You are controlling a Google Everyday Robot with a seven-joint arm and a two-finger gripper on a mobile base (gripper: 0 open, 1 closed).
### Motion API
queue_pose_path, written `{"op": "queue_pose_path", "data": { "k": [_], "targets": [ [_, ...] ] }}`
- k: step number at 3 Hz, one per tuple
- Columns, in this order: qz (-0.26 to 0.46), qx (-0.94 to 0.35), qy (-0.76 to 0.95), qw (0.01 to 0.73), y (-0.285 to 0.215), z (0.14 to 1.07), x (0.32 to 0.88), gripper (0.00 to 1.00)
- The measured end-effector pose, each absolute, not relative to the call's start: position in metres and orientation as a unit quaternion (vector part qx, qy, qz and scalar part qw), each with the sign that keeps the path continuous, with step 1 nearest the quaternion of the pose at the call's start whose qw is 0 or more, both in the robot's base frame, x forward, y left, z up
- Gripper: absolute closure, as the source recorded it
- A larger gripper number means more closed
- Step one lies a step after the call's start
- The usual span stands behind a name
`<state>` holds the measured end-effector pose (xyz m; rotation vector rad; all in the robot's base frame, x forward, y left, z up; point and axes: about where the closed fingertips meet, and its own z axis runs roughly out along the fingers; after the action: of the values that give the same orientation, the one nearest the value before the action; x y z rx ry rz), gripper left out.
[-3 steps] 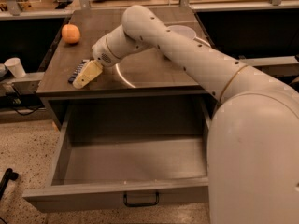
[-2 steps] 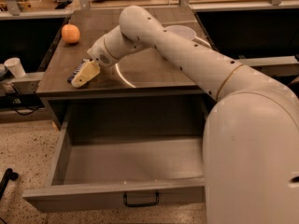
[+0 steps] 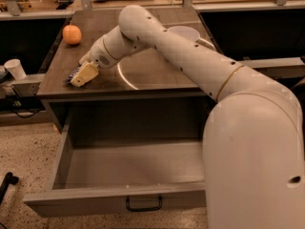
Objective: Place rxbar blueberry into top drawer
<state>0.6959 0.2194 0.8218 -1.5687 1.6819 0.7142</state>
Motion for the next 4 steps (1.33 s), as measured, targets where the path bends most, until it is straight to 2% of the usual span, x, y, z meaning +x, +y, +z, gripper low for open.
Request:
{"op": "queue_pose_path", "data": {
  "k": [1,3,4],
  "targets": [
    [0.291,-0.602,0.65,0.362,0.219,0.817,0.695,0.96],
    [0.293,-0.619,0.618,0.386,0.216,0.83,0.681,1.0],
    [0.308,-0.642,0.558,0.427,0.202,0.85,0.627,1.0]
  ]
}}
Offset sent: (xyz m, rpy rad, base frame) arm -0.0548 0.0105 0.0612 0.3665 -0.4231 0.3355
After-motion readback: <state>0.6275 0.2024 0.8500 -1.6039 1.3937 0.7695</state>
